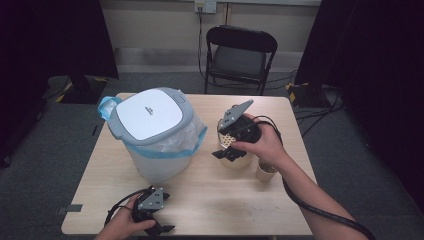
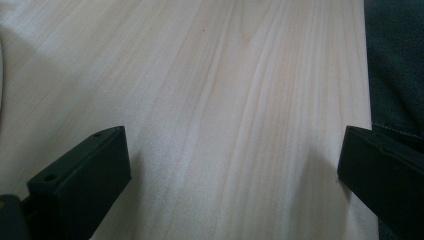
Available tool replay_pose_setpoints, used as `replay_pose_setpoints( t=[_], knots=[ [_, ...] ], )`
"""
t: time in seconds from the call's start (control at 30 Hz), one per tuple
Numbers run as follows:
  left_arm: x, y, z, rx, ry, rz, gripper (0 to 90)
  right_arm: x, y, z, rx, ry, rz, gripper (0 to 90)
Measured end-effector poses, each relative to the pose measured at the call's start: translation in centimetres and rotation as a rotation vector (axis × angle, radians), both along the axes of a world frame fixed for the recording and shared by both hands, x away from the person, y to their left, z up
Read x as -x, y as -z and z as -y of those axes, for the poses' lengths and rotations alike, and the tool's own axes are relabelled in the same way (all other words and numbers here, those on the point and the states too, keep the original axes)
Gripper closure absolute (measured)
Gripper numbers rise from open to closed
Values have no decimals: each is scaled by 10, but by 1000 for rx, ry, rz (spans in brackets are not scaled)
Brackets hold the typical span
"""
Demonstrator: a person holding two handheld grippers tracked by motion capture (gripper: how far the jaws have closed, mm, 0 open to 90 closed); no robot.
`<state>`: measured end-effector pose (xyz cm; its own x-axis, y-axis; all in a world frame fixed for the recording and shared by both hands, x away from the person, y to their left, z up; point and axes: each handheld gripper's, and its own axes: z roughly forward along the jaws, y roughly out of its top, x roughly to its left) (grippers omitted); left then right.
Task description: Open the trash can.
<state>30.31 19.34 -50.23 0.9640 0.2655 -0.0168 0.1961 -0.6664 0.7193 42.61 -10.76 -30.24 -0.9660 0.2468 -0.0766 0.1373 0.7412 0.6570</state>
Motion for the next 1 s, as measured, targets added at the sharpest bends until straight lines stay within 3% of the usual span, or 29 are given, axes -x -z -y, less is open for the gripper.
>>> replay_pose_setpoints(
  t=[0.47,0.8,0.97,1.0],
  knots=[
    [0,0,0,-1,1,1,0,-33,-12,-2,-7,68,-3,197],
    [-1,0,0,-2,5,-1,0,-50,-24,-5,-38,103,6,196],
    [-1,-1,1,-9,4,-1,0,-57,-29,-9,-28,109,10,196],
    [-1,-1,1,-9,4,-2,0,-60,-32,-13,-7,112,15,196]
  ],
)
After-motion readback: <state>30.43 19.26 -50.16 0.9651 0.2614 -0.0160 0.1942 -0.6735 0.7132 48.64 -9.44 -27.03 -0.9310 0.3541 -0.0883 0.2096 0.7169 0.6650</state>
